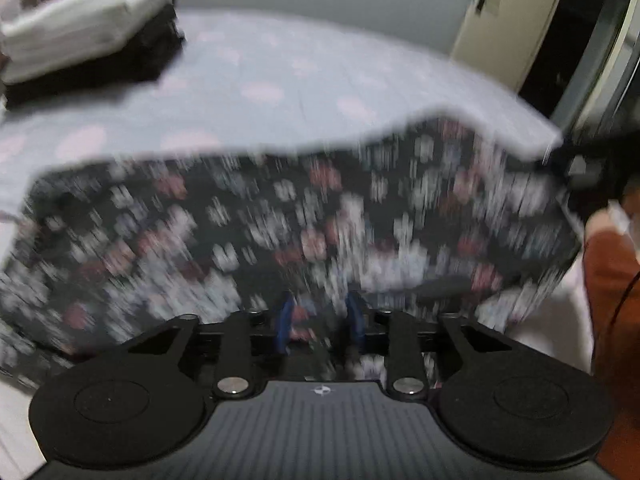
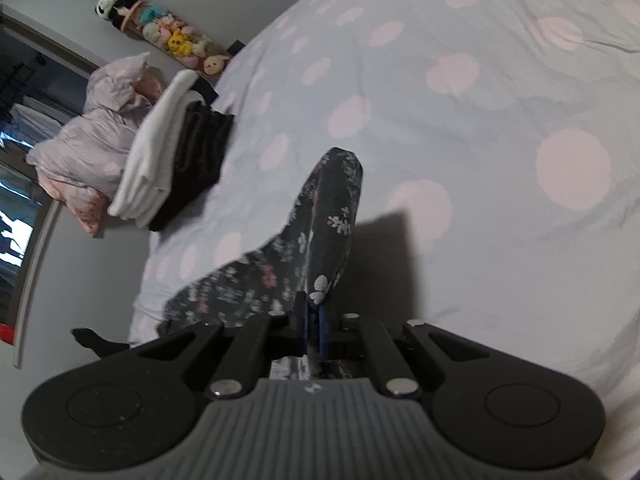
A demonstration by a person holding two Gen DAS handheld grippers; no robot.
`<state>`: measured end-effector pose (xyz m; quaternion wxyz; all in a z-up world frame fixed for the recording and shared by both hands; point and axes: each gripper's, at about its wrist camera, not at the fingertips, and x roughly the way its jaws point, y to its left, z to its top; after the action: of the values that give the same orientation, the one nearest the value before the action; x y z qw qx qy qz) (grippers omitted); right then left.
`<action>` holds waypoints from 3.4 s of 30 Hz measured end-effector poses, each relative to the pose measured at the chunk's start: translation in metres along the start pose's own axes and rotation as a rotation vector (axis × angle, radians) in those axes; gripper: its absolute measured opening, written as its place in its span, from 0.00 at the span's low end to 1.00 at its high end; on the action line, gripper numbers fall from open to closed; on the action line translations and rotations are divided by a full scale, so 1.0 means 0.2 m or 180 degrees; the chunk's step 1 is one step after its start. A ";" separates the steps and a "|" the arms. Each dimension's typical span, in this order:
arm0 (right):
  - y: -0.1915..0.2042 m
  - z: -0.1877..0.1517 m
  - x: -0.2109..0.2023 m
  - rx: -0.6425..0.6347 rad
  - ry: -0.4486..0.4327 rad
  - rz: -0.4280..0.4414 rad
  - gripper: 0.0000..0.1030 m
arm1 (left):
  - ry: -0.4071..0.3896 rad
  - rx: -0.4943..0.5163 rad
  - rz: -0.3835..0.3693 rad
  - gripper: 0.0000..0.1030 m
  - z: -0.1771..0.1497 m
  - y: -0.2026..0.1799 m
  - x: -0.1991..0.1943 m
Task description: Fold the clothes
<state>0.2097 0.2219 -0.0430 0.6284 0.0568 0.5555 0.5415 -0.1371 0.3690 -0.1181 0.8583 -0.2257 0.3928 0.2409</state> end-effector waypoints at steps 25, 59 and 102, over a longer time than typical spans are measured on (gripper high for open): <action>1.08 -0.05 0.24 -0.0507 0.0250 0.0315 0.05 | -0.0677 -0.1253 0.0822 0.29 0.08 0.94 -0.60; 1.26 -0.46 0.95 -0.1021 0.0549 0.0076 0.30 | -0.1138 -0.1556 0.0502 0.29 -0.07 1.01 -0.65; 0.79 -0.78 0.59 -0.1642 0.0011 -0.0685 0.30 | -0.0842 -0.1185 0.1284 0.56 -0.01 0.92 -0.44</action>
<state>-0.0299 0.2917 -0.0715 0.6751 -0.1653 0.4032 0.5953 -0.2973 0.4900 -0.0869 0.7807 -0.2633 0.2636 0.5017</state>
